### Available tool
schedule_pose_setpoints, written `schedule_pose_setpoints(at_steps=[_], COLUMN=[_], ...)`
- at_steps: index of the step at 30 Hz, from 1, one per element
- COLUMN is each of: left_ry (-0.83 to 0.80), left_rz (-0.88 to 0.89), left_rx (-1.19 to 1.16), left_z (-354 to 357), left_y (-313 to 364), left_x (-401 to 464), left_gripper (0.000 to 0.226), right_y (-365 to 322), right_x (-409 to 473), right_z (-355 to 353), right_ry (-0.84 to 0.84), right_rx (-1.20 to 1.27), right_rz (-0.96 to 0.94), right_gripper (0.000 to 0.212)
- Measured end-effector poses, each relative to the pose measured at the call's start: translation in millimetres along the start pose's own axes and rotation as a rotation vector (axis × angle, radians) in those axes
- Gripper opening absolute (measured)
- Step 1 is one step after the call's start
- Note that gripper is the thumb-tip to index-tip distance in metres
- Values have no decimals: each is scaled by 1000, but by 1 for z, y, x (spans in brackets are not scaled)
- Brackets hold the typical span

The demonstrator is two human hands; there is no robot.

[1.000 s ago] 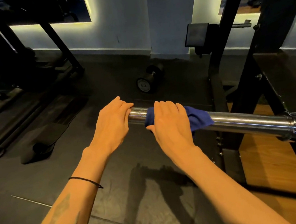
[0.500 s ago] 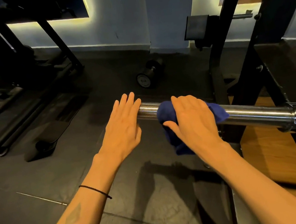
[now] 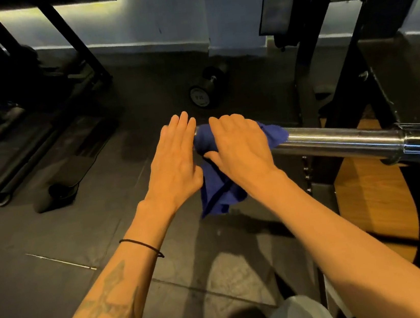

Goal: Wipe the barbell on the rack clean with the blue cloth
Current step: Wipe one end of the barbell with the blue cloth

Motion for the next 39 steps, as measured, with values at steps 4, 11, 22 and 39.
schedule_pose_setpoints(at_steps=[4,11,22,39], left_ry=[5,33,17,67], left_rz=[12,-71,-81,-80], left_rx=[-1,-33,-92,-73], left_z=[-2,2,0,-4], left_y=[1,7,4,5], left_x=[-4,-4,-8,-7], left_gripper=[90,90,89,79], right_y=[38,25,20,-2], right_x=[-32,-24,-18,0], right_z=[-13,-6,-11,-5], right_ry=[-43,-46,-81,-62], right_rx=[-11,-58,68,71], right_rz=[98,164,33,14], right_gripper=[53,55,56,54])
Point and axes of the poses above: each hand's wrist, its own x-axis towards the middle knuckle, its own z-axis out of the palm, y = z × x, the point moved 6 cm from there along x, towards the middle knuckle, and after that the axes turned 10 degrees about -z, right-handed, at the moved point
